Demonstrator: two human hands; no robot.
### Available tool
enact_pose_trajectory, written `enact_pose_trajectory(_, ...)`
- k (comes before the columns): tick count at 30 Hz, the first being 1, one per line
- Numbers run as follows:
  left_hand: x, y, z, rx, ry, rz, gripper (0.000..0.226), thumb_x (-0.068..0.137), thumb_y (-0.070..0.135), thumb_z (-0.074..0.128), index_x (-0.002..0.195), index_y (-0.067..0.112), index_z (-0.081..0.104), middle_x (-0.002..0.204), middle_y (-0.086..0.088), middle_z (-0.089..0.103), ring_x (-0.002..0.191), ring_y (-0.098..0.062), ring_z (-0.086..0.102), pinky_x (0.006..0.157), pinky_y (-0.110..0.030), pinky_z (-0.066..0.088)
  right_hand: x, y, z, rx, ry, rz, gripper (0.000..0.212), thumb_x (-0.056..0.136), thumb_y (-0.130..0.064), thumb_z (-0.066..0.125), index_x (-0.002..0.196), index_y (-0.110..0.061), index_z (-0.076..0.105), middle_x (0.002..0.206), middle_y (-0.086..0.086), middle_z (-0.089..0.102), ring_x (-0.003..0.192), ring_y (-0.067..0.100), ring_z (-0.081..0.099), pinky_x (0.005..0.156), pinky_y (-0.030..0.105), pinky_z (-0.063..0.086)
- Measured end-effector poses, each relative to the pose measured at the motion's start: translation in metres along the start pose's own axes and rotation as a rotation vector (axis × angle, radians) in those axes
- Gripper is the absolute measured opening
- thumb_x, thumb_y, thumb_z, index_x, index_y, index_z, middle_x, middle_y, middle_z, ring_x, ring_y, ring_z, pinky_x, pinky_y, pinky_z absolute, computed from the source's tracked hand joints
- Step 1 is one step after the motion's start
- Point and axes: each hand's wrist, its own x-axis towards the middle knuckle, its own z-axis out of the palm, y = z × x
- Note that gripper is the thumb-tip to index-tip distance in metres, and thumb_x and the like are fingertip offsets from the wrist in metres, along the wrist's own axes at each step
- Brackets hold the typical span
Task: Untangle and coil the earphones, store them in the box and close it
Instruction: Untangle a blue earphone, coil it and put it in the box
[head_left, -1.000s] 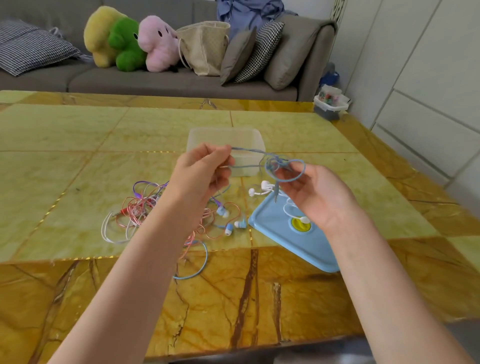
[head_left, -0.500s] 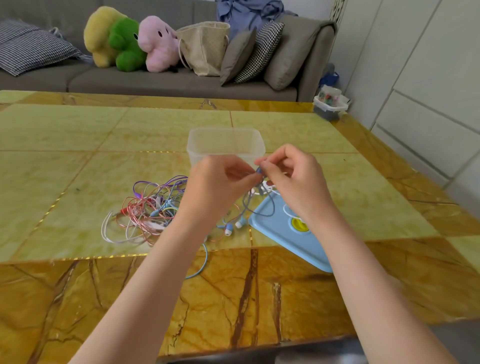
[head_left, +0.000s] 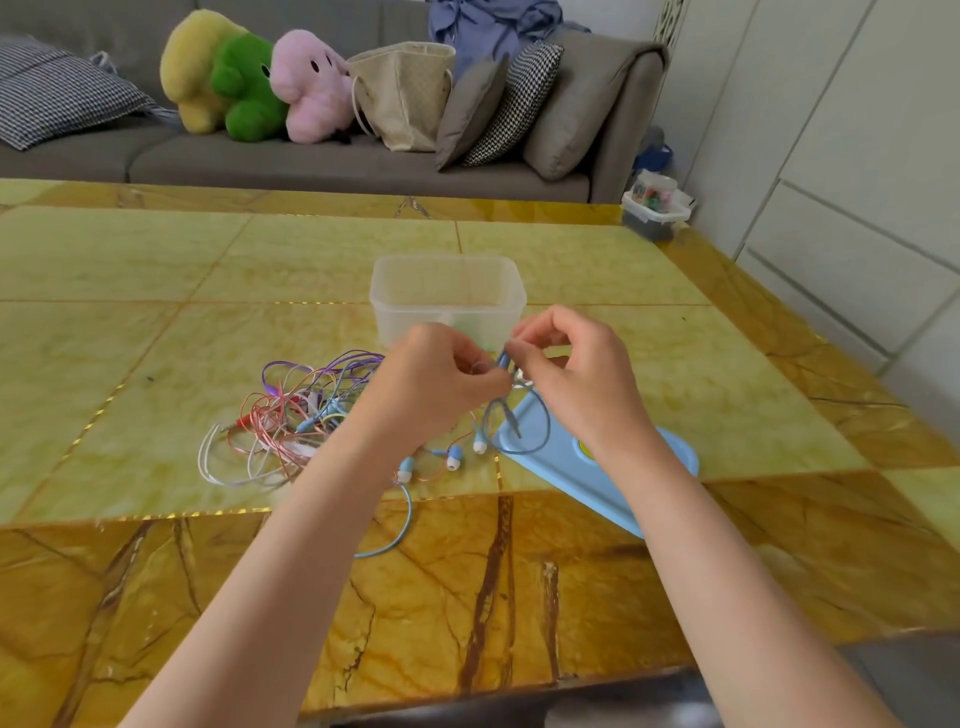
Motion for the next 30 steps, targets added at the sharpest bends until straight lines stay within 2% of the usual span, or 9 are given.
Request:
enact_pose_trajectory(2,-0.001,-0.001,0.003,0.083,0.007,0.003,0.02,0.077,0.018,0.066,0.078,-0.002,0.066,0.065,-0.007,0.055,0.058,-0.017,0.042,0.055,-0.027,0.033,0.0,-0.001,0.0,-0.057,-0.004,-0.034,0.007,0.083,-0.005,0.065,0.076,-0.004,0.062,0.08,0.003,0.064,0.072,0.002,0.054,0.065,0.016,0.043)
enact_pose_trajectory(6,-0.002,0.0,0.005,0.195,0.084,0.076,0.016,0.077,0.016,0.067,0.088,0.01,0.056,0.075,0.003,0.056,0.07,-0.018,0.056,0.061,-0.026,0.042,0.002,-0.001,0.001,-0.054,0.012,-0.003,0.011,0.083,-0.005,0.065,0.073,-0.007,0.06,0.065,-0.007,0.058,0.066,0.015,0.06,0.063,0.02,0.045)
enact_pose_trajectory(9,-0.004,-0.001,0.007,0.126,0.201,0.161,0.028,0.076,0.008,0.069,0.092,0.015,0.047,0.093,0.001,0.054,0.072,-0.018,0.065,0.07,-0.036,0.051,0.003,-0.001,0.002,-0.069,0.028,0.0,0.011,0.084,-0.007,0.064,0.075,-0.007,0.06,0.067,0.002,0.062,0.068,0.022,0.062,0.065,0.029,0.048)
enact_pose_trajectory(14,-0.003,-0.003,0.006,0.139,0.248,0.166,0.009,0.078,0.016,0.072,0.076,0.019,0.064,0.065,0.012,0.059,0.066,-0.01,0.06,0.067,-0.028,0.05,0.002,-0.002,0.002,-0.048,0.058,-0.012,0.01,0.085,-0.006,0.062,0.076,-0.003,0.059,0.065,0.006,0.064,0.063,0.023,0.063,0.062,0.034,0.051)
enact_pose_trajectory(18,0.0,-0.006,0.001,0.104,0.173,0.125,0.014,0.076,0.024,0.075,0.07,0.02,0.063,0.065,0.009,0.062,0.062,-0.003,0.059,0.06,-0.014,0.043,-0.001,-0.005,0.003,-0.013,0.029,-0.005,0.011,0.084,-0.005,0.062,0.073,-0.004,0.059,0.065,0.007,0.064,0.061,0.022,0.062,0.059,0.031,0.051)
enact_pose_trajectory(22,-0.004,0.001,0.008,0.131,0.194,0.194,0.013,0.078,0.024,0.07,0.072,0.016,0.061,0.062,0.011,0.058,0.064,-0.012,0.059,0.065,-0.028,0.047,0.0,-0.007,-0.001,0.225,0.072,0.271,0.015,0.083,-0.003,0.058,0.068,-0.006,0.059,0.059,0.007,0.065,0.049,0.016,0.06,0.052,0.027,0.051)
enact_pose_trajectory(24,-0.005,0.006,0.007,0.029,0.296,0.229,0.011,0.08,0.016,0.066,0.072,0.015,0.058,0.06,0.012,0.057,0.058,-0.007,0.055,0.064,-0.028,0.048,0.004,-0.007,-0.005,0.474,0.088,0.464,0.018,0.084,0.001,0.054,0.068,-0.005,0.058,0.053,0.003,0.063,0.044,0.014,0.057,0.047,0.023,0.049)
enact_pose_trajectory(27,-0.001,0.007,-0.006,-0.348,0.44,0.149,0.019,0.084,0.004,0.058,0.071,0.014,0.049,0.064,0.002,0.063,0.054,-0.007,0.058,0.057,-0.022,0.049,0.006,-0.005,-0.009,0.666,0.062,0.624,0.019,0.087,0.002,0.053,0.069,-0.004,0.058,0.05,0.003,0.061,0.043,0.012,0.053,0.044,0.018,0.047)
enact_pose_trajectory(30,-0.001,0.003,-0.015,-0.602,0.362,-0.011,0.019,0.09,0.0,0.048,0.076,0.012,0.044,0.074,-0.003,0.068,0.058,-0.01,0.063,0.054,-0.018,0.051,0.008,-0.005,-0.012,0.844,0.055,0.653,0.018,0.09,-0.002,0.053,0.072,-0.006,0.056,0.047,0.001,0.061,0.039,0.008,0.053,0.043,0.015,0.046)
